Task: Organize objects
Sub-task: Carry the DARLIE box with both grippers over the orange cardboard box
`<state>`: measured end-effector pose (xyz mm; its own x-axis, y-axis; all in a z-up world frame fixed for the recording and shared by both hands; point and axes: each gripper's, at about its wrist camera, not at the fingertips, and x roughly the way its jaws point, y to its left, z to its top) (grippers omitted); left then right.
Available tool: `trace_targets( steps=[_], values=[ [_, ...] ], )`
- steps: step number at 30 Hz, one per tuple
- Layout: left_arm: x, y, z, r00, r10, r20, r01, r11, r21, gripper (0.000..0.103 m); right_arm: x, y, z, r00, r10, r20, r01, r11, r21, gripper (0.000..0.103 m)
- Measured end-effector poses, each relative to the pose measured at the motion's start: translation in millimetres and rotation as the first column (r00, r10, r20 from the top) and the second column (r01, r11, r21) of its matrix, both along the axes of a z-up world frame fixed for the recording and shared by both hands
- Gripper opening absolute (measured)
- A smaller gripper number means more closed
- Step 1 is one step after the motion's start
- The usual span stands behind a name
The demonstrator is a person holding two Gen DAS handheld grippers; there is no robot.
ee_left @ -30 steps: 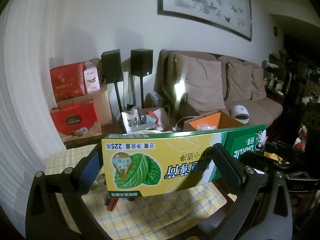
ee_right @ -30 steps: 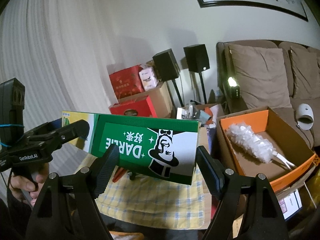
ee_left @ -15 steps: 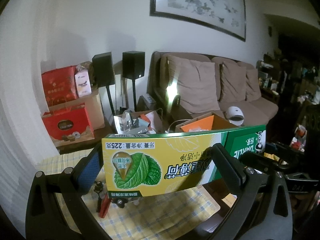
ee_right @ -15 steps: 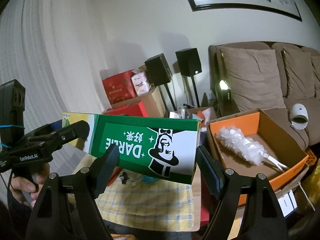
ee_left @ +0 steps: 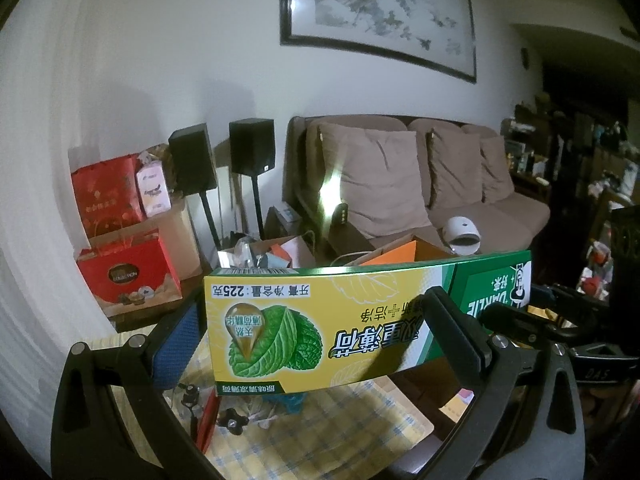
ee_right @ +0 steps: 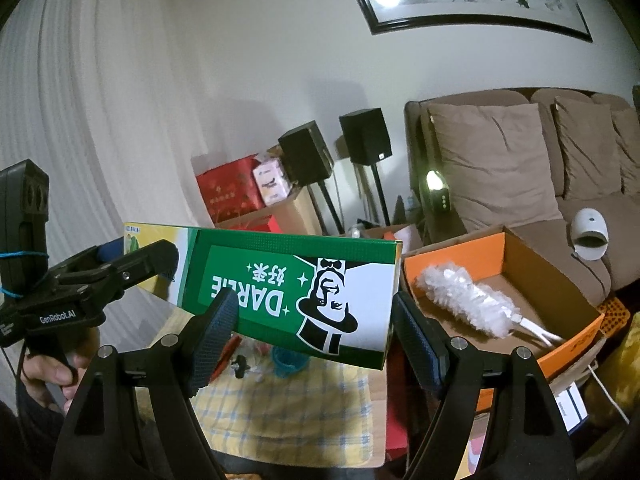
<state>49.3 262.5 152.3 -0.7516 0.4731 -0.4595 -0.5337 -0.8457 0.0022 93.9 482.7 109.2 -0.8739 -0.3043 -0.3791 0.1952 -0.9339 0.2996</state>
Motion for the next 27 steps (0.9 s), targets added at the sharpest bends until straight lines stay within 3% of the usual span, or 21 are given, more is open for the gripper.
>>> trace_targets(
  steps=[27],
  values=[
    [3.7, 27.2, 10.2, 0.999, -0.027, -0.021, 0.026, 1.000, -0.013, 0.103, 9.8, 22.6, 7.5, 0.998, -0.053, -0.027, 0.052, 0.998, -0.023, 0.081]
  ],
)
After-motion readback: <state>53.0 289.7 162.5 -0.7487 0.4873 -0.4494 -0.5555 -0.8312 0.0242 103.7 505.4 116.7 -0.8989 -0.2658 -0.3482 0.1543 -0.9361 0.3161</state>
